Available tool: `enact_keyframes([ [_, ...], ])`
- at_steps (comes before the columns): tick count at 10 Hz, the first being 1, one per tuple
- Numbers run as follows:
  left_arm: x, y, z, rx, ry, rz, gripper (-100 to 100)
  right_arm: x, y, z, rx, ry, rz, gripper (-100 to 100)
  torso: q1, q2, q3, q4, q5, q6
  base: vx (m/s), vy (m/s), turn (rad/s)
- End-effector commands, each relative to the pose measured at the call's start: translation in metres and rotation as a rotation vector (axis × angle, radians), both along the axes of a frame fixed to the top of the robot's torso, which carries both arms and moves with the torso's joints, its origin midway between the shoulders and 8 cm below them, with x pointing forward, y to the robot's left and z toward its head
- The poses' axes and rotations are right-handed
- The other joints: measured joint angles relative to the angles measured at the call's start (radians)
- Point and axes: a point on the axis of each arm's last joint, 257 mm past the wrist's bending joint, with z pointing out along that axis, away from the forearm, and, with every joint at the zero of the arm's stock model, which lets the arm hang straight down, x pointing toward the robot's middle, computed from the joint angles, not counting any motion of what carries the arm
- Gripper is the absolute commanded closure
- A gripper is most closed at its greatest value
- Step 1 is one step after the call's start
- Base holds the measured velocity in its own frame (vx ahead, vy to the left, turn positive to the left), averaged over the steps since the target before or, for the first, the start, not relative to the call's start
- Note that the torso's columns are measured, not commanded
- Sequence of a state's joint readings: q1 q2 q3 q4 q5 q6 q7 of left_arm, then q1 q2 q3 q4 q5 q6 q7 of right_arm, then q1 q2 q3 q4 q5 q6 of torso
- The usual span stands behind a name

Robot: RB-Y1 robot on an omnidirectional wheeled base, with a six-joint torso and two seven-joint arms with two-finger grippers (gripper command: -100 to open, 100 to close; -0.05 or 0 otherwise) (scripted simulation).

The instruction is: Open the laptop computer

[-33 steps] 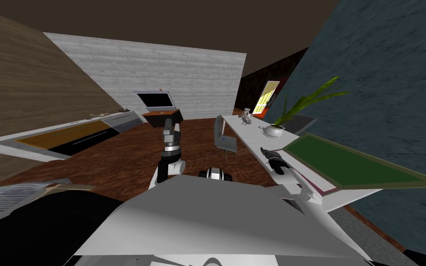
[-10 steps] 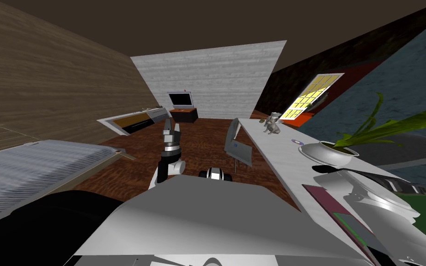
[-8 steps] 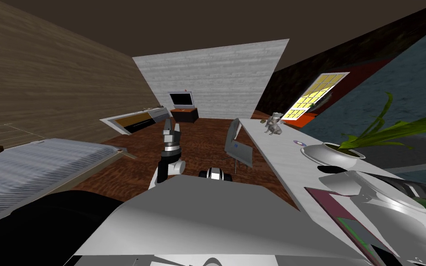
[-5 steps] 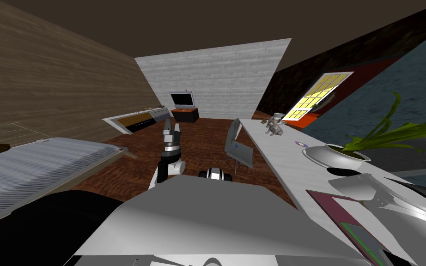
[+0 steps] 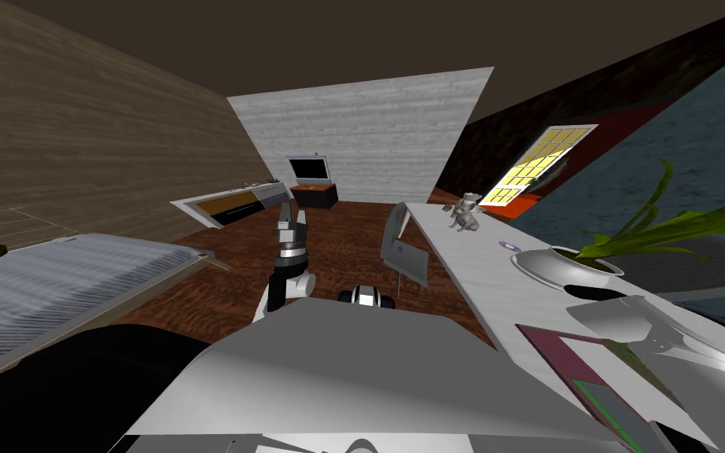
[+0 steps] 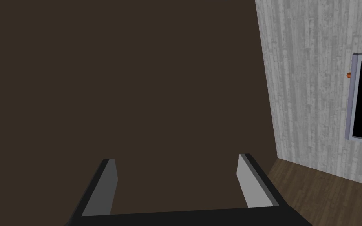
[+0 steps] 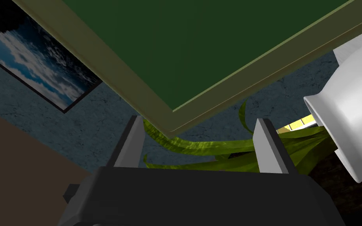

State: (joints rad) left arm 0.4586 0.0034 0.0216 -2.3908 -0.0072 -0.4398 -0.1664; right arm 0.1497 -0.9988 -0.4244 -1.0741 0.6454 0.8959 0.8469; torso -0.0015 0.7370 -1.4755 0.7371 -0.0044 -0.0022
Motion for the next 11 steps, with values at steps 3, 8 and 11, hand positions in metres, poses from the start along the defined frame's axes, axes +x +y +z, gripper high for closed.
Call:
enact_keyframes([
  [3,0.0,0.0,0.0,0.0,0.0,0.0,0,-0.011,0.012,-0.008,-0.067,0.019,-0.025,100,-0.005,-0.003,0.0,-0.002,-0.007,0.001,0.021,0.005,0.0],
  [8,0.0,0.0,0.0,0.0,0.0,0.0,0,-0.019,0.028,-0.013,-0.142,0.031,-0.037,100,-0.012,-0.001,0.0,-0.001,-0.007,0.002,0.02,0.008,-0.004],
  [11,0.0,0.0,0.0,0.0,0.0,0.0,0,-0.027,0.044,-0.022,-0.198,0.022,-0.042,100,-0.012,-0.002,0.0,-0.001,-0.007,0.002,0.018,-0.003,-0.006],
])
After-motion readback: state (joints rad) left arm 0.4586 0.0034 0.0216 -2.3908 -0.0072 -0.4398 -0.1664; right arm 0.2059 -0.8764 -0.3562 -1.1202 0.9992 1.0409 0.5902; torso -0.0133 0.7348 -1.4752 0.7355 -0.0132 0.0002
